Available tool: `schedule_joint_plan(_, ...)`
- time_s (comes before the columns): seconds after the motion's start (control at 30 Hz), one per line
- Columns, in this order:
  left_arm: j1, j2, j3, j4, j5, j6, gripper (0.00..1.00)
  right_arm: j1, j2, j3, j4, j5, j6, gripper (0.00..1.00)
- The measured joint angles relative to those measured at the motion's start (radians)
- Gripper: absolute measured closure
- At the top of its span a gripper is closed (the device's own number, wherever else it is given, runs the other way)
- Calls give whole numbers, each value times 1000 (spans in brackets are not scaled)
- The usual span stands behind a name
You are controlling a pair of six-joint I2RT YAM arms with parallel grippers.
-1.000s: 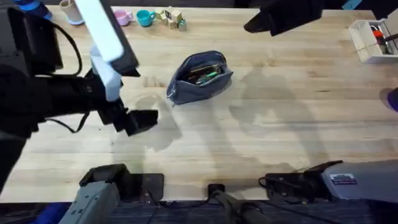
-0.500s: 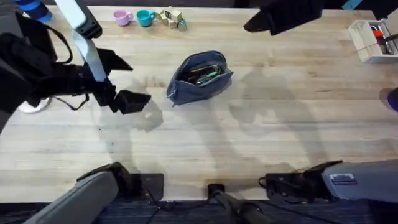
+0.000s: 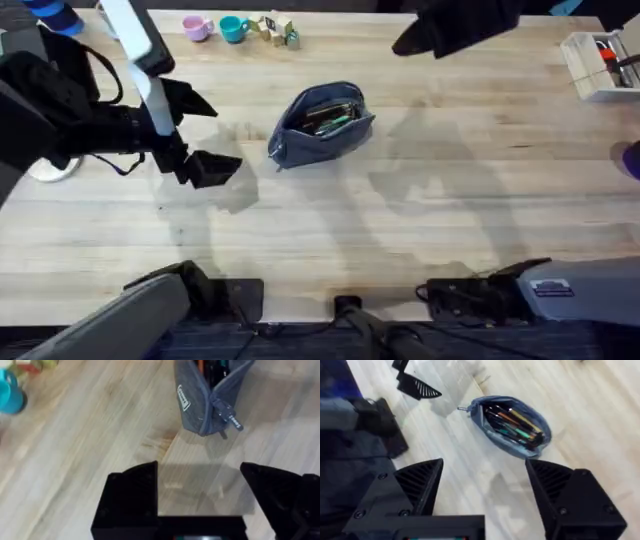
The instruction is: Unzip the bag, pick up the pens from the table one at a time and place them inside, then zip the bag closed.
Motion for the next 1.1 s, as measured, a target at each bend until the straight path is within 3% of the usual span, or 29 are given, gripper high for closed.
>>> schedule_joint_plan(0.23, 42, 0, 0, -9, 38, 149, 8, 17, 0, -115, 55, -34, 183, 5)
schedule_joint_plan(0.47, 104, 0, 0, -16, 73, 193, 8, 101, 0, -283, 250, -33, 395, 5)
schedule_joint_plan(0.6, 109, 0, 0, -17, 76, 199, 8, 161, 0, -323, 325, 86, 531, 6)
schedule_joint_plan(0.63, 109, 0, 0, -17, 82, 201, 8, 225, 0, -324, 360, 212, 623, 6)
schedule_joint_plan(0.83, 109, 0, 0, -17, 86, 205, 8, 376, 0, -324, 377, 393, 719, 5)
schedule_joint_plan(1.1, 109, 0, 0, -17, 85, 208, 8, 504, 0, -361, 381, 520, 778, 4)
